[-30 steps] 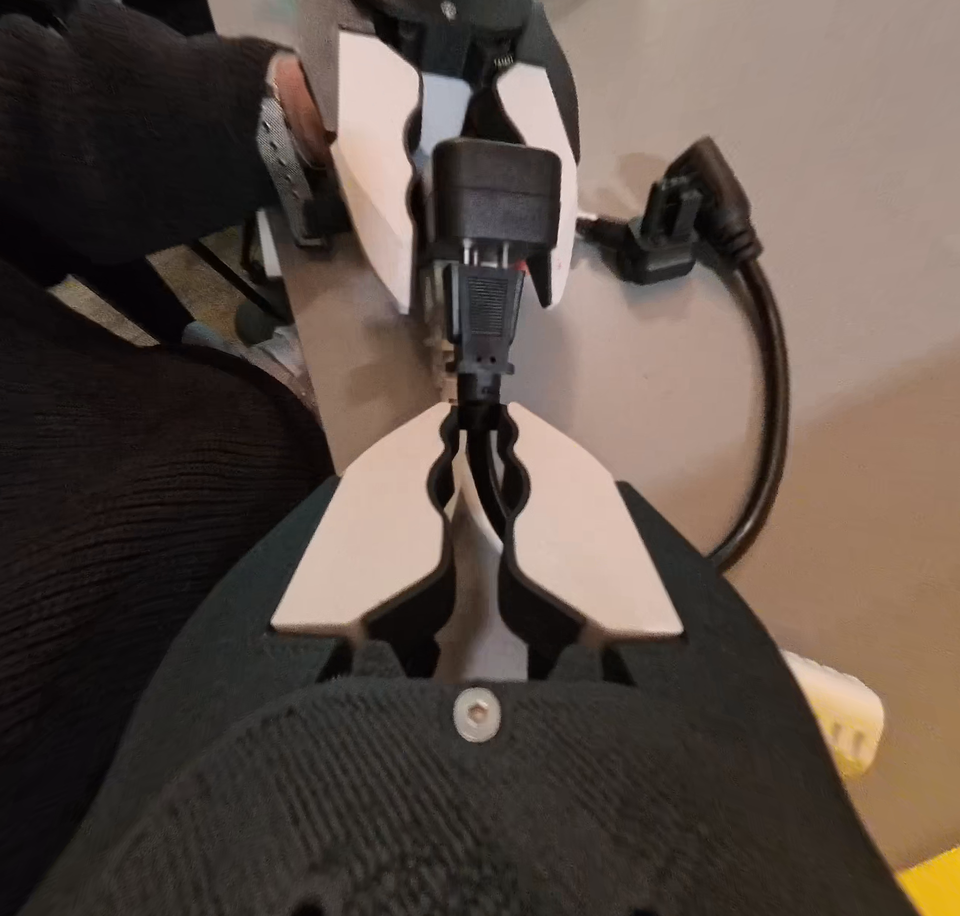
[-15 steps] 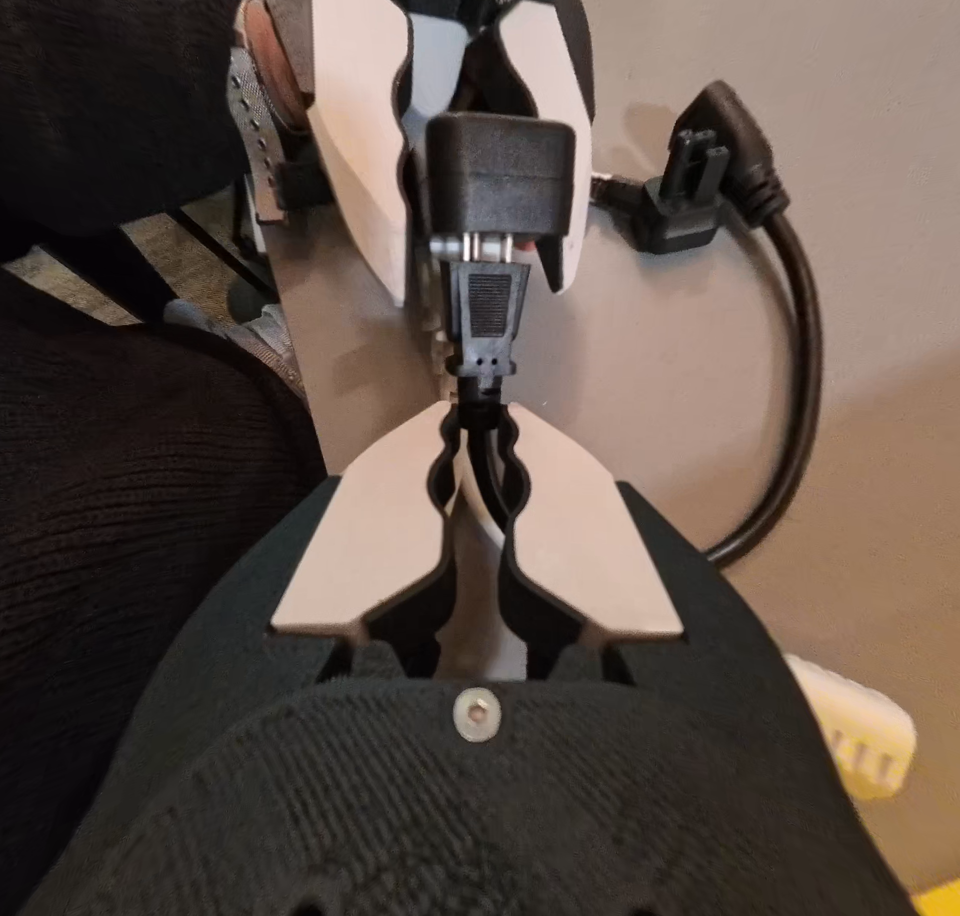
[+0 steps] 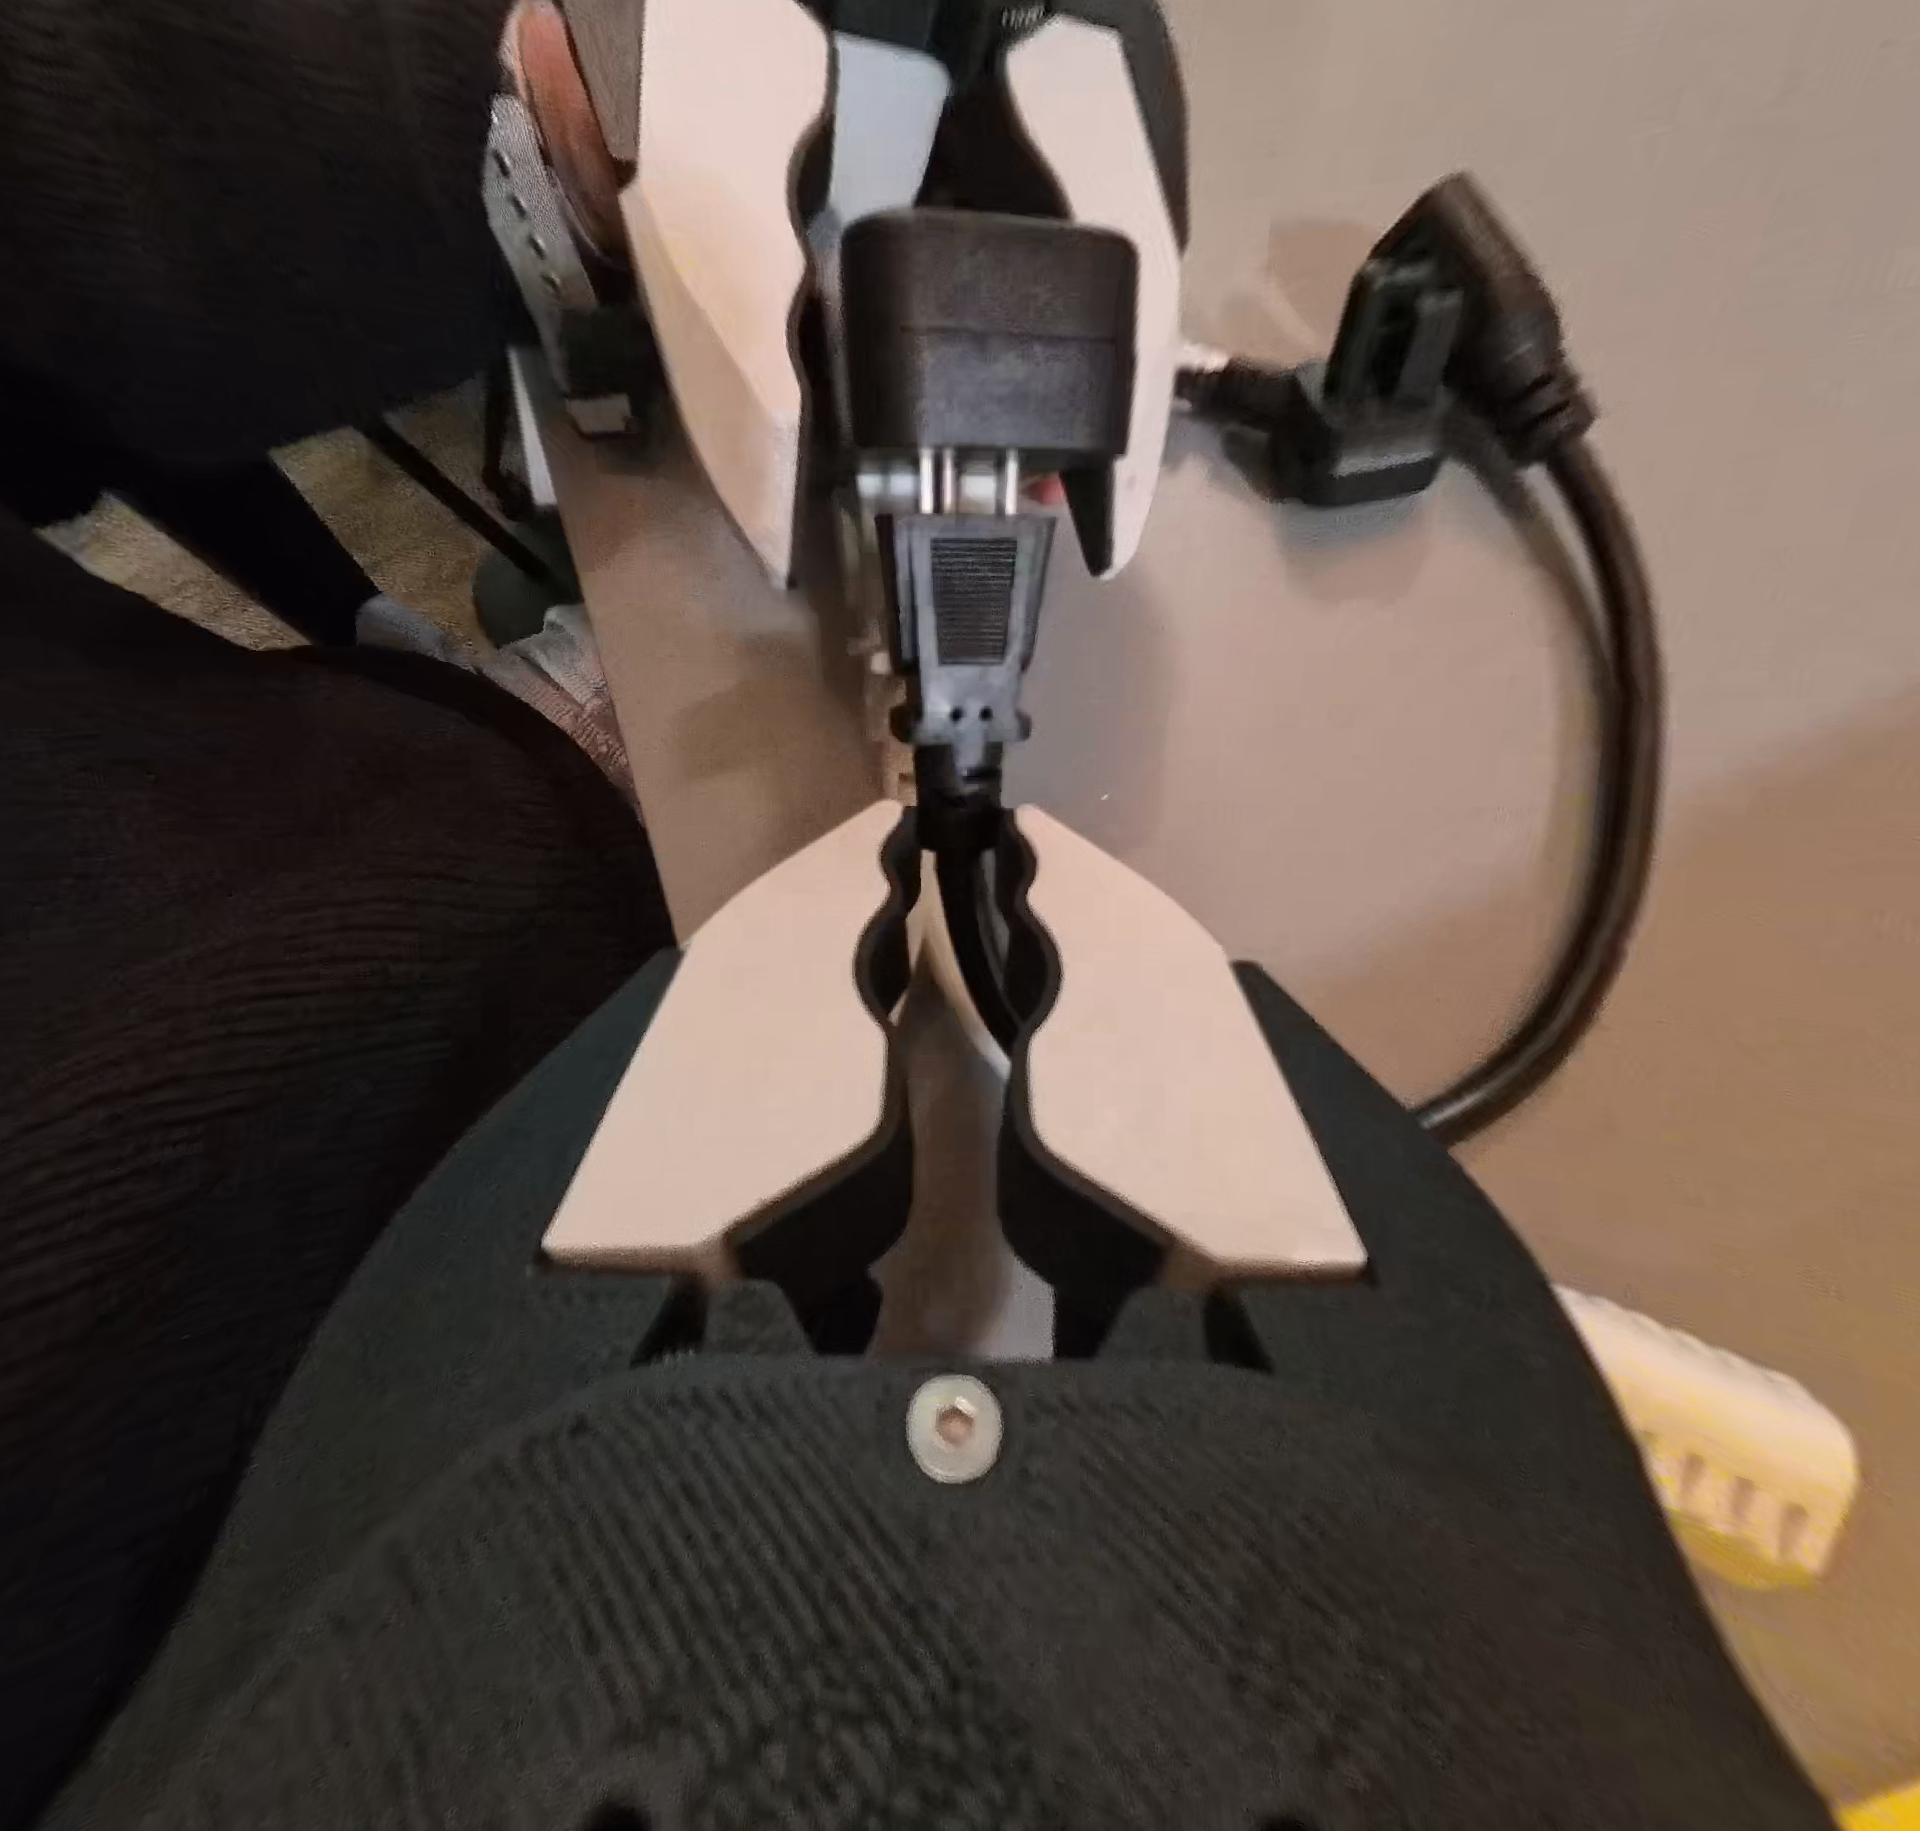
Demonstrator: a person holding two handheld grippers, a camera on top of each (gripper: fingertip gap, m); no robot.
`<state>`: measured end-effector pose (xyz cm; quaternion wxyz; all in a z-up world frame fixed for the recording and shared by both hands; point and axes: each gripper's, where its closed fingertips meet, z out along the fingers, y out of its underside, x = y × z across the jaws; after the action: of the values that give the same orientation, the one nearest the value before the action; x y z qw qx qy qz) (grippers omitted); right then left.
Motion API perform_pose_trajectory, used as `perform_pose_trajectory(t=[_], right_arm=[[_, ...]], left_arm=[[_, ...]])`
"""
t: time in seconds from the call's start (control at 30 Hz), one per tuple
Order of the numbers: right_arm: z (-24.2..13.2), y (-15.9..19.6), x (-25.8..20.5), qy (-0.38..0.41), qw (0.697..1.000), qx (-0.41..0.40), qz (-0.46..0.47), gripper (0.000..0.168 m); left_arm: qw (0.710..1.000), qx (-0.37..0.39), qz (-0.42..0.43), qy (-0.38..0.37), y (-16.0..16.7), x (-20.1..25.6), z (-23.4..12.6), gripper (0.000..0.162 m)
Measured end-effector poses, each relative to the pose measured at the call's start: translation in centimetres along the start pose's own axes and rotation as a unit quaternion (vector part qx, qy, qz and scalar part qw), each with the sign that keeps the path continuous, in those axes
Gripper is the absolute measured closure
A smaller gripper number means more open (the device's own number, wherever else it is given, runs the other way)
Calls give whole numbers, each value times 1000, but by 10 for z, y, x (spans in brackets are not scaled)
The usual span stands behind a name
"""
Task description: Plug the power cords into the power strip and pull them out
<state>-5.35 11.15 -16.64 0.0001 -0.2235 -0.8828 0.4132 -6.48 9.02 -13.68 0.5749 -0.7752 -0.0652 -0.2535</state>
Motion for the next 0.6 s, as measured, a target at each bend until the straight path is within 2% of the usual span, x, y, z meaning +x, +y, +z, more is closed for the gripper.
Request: perform_pose_trajectory(t=[0.07,0.2,0.3,0.37,0.47,0.53,0.6], right_arm=[[3,0,1,15,1000,-11,-21,153],[-22,-15,1,1,1000,22,-8,153],[-3,-1,2,-2,1000,4,8,153],[6,4,3,16,1000,-18,-14,153],[-17,-8,8,33,999,-1,-17,154],[-44,-17,24,66,997,33,-9,154],[-32,-15,17,37,999,31,5,154]], left_arm=[[1000,-10,-6,-1,2,-2,-1,110],[1000,13,20,9,-4,3,-6,109],[1000,9,3,-5,-3,-1,-1,110],[1000,-12,2,-7,2,-2,2,110],[1000,-8,14,-22,3,-6,-13,108],[997,56,-6,-44,-11,-18,-37,110],[998,56,3,-3,-17,-3,-28,109]])
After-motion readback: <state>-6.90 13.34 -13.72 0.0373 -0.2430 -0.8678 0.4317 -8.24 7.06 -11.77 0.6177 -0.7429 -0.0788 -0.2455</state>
